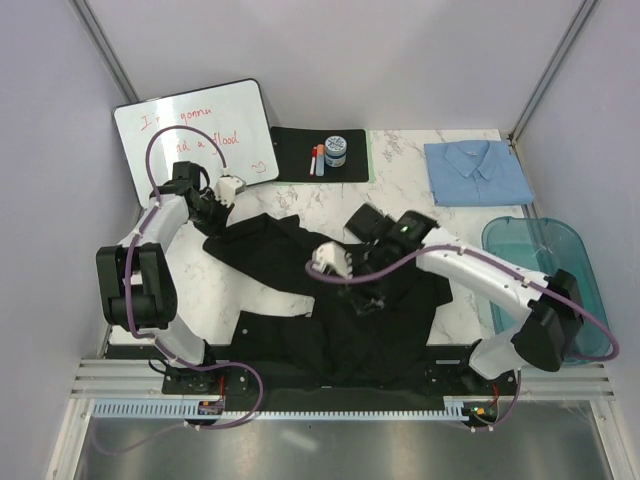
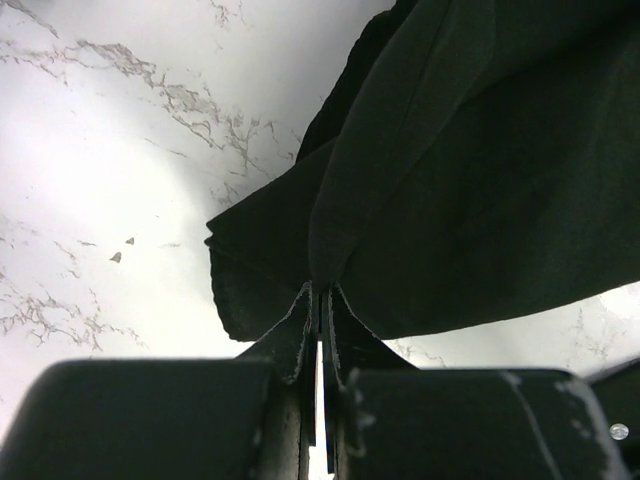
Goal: Fold and stack the long sleeve shirts
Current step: Flatten the shirt out
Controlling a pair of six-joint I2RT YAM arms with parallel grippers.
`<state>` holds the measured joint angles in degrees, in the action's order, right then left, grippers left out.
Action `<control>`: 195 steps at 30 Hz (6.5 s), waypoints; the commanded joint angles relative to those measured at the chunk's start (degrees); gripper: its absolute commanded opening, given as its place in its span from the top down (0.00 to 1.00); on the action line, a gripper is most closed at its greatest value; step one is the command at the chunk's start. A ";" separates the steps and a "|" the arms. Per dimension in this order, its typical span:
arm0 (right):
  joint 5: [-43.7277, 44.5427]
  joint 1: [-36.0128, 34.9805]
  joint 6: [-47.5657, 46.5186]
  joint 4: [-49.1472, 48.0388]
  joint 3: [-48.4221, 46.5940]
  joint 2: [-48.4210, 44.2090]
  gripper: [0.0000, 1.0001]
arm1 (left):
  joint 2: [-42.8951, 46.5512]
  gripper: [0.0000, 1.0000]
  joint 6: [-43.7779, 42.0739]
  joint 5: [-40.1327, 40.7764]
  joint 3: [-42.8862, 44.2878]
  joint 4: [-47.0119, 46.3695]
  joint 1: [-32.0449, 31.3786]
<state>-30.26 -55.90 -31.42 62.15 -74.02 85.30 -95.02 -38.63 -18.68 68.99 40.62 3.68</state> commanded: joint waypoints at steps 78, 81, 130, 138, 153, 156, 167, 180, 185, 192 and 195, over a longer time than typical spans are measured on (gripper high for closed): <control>29.28 34.45 4.87 -26.47 -17.28 -17.00 1.00 | 24.95 0.98 5.76 -14.28 14.94 -0.27 6.16; 29.91 34.45 6.63 -26.12 -22.38 -18.67 1.00 | 30.39 0.98 7.08 -13.32 15.47 -2.12 6.16; 21.46 46.68 -0.30 -50.18 -1.56 4.06 1.00 | 8.92 0.98 10.34 0.13 -9.43 -46.69 5.46; 29.82 45.79 5.13 -37.65 -24.94 21.59 0.29 | -5.54 0.50 11.74 4.11 7.03 -32.38 5.46; 18.39 48.34 5.50 1.92 6.50 -0.73 0.16 | 26.81 0.18 1.28 -7.07 -13.79 -7.67 0.71; 21.28 48.43 2.77 2.19 12.13 -1.89 0.18 | 29.63 0.17 1.37 -8.13 -14.32 -5.99 0.62; 26.83 45.27 -4.78 -0.89 20.57 -1.89 0.25 | 29.55 0.17 3.39 -9.71 -12.39 -4.94 0.45; 32.81 36.74 -8.48 -13.28 32.70 0.39 0.21 | 27.09 0.17 2.69 -7.96 -11.25 -5.99 0.45; 34.92 35.42 -9.27 -18.90 37.63 2.32 0.44 | 25.77 0.17 2.51 -6.29 -11.33 -7.04 0.36; 27.48 35.51 -12.60 -10.66 33.07 -7.93 1.00 | 24.36 0.17 2.42 -6.55 -11.42 -7.66 0.45; 22.27 35.68 -13.76 -7.75 27.37 -18.48 1.00 | 24.18 0.17 2.68 -7.25 -11.51 -7.66 0.45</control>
<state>0.69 -20.25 -42.13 52.80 -40.38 77.82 -70.57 -35.07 -25.47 55.55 34.59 4.36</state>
